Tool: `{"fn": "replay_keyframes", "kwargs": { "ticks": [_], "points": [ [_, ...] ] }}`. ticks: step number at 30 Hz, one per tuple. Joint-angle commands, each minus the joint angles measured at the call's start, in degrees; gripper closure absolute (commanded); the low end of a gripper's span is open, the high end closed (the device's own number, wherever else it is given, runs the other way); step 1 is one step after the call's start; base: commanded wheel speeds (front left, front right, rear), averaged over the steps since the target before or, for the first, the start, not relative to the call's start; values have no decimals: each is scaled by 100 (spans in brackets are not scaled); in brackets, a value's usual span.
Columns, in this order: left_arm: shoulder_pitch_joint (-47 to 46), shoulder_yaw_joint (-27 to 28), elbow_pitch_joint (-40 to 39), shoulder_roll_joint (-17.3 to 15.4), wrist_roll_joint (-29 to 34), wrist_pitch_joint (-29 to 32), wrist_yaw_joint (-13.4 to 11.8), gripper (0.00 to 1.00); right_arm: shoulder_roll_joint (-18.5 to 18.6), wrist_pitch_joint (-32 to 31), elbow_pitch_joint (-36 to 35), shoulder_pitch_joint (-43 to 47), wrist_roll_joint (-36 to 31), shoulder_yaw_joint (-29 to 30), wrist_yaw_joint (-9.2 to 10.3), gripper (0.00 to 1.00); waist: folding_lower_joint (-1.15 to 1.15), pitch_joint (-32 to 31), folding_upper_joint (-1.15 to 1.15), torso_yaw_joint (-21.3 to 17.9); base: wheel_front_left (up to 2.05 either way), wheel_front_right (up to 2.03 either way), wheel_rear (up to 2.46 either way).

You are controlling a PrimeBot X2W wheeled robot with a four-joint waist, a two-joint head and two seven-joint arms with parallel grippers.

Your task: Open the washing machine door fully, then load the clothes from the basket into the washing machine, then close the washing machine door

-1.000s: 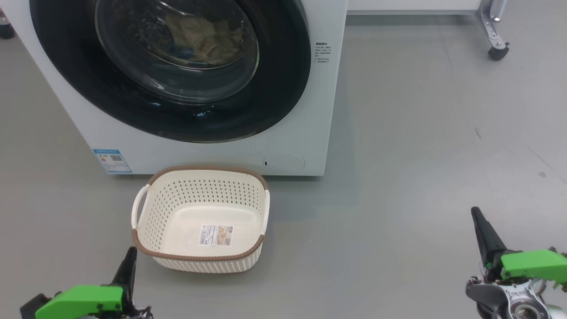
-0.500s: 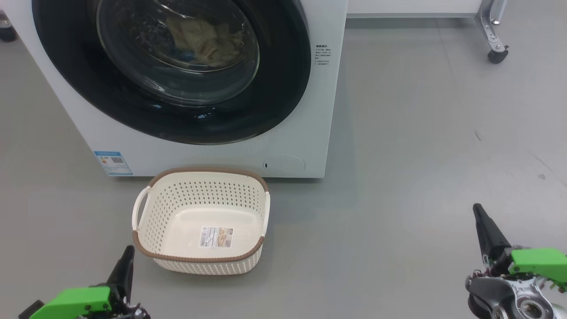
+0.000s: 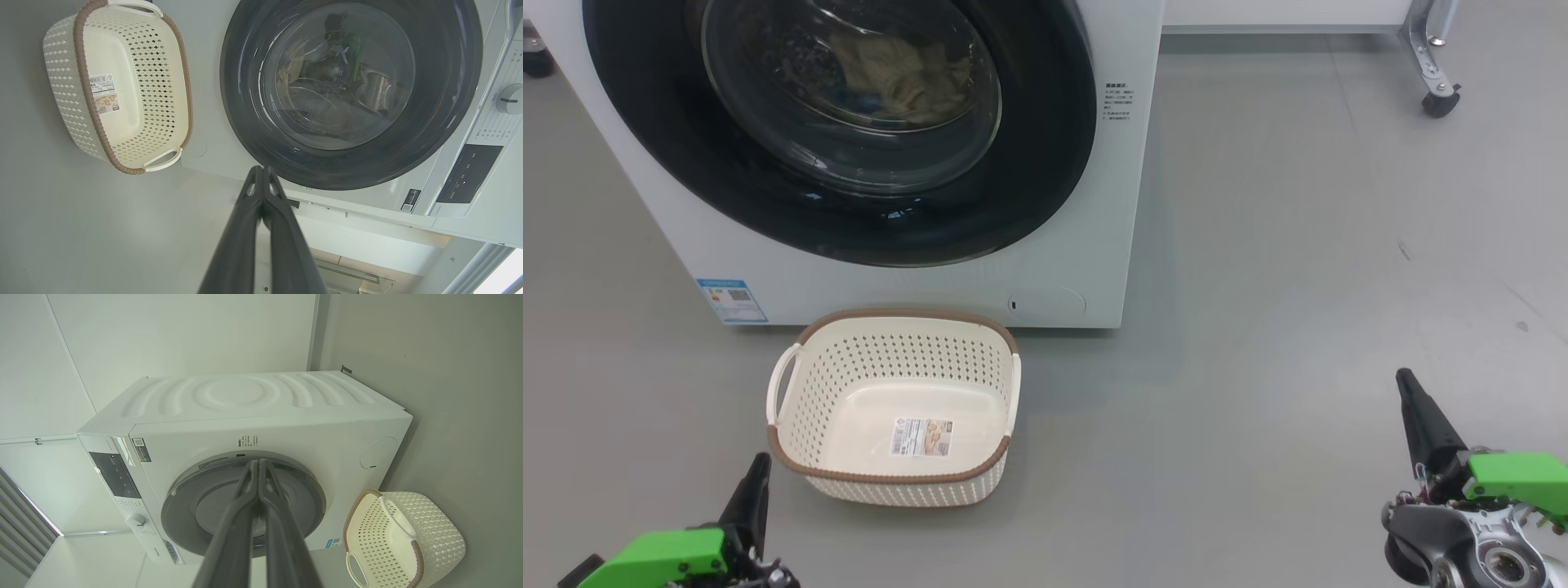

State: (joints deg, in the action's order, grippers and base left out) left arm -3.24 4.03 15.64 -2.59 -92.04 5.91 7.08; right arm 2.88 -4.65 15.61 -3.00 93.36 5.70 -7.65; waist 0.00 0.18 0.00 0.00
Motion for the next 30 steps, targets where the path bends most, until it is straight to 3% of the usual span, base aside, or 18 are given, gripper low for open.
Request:
{"fn": "replay_keyframes", "kwargs": {
  "ticks": [1, 30],
  "points": [
    [-293, 224, -159, -51, -33, 38, 41, 100, 115, -55, -167, -304, 13, -77, 16, 100, 0, 0, 0, 0, 0, 0, 0],
    [-293, 236, -159, -43, -24, 47, 41, 100, 79, -96, -164, -309, -29, -26, 16, 100, 0, 0, 0, 0, 0, 0, 0]
  ]
}}
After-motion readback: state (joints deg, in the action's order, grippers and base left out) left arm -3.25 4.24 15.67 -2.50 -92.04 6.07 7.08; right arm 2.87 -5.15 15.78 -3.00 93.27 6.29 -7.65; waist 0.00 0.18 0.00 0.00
